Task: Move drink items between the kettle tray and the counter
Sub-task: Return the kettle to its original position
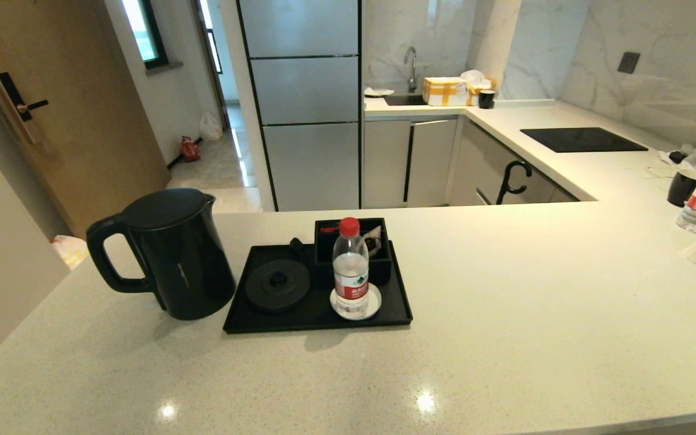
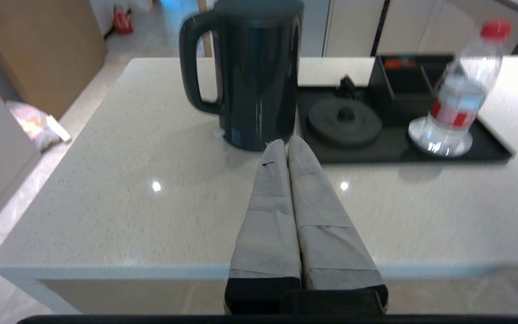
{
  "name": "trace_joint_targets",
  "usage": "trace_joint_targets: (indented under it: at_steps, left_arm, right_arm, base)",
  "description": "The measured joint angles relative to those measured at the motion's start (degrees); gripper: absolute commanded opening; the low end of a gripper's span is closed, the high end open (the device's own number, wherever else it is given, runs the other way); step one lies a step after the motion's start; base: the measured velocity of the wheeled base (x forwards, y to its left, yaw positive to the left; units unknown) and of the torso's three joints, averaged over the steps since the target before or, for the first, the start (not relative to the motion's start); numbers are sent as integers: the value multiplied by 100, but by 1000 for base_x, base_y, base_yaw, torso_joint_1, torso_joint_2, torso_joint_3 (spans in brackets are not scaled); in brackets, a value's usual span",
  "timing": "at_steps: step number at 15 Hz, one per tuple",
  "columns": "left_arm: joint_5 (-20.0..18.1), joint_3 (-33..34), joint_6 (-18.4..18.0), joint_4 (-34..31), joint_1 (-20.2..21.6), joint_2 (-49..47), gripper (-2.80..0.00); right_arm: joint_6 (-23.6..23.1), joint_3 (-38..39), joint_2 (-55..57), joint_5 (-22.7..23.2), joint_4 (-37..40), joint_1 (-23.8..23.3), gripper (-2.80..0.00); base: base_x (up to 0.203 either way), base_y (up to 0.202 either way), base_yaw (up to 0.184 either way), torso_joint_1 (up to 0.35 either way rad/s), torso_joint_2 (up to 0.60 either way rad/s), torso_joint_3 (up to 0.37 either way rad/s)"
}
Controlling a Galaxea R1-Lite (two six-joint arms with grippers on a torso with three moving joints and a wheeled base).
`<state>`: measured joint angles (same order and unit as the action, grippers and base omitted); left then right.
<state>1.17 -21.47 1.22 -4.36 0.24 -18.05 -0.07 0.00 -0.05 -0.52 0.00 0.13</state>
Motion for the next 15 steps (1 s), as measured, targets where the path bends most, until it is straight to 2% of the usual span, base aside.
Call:
trace_joint_targets:
  at_steps: [2,5,9,14,15]
  left_arm:
    - [295,-555,101,9,13,-801,-280]
    - [1192,-793,147,130,68,-2148,-280]
    - [1862,-934,342,1051,507,-4038,-280]
    - [2384,-1014,574,2710,1104,-6098,-280]
    - [2406,-1023,580,2840,1153,-6288,-280]
  right_arm:
    - [2,0,0,-1,0,0,-280]
    - [1,0,2,-1,0,2,-280]
    - [0,0,2,-1,0,2,-280]
    - [2,0,5,-3,0,2,-280]
    - [-2,0,5,-3,0,2,-280]
  base:
    - [0,0,0,0,0,0]
    - [0,0,0,0,0,0]
    - [0,0,0,0,0,0]
    - [0,0,0,0,0,0]
    - [0,0,0,0,0,0]
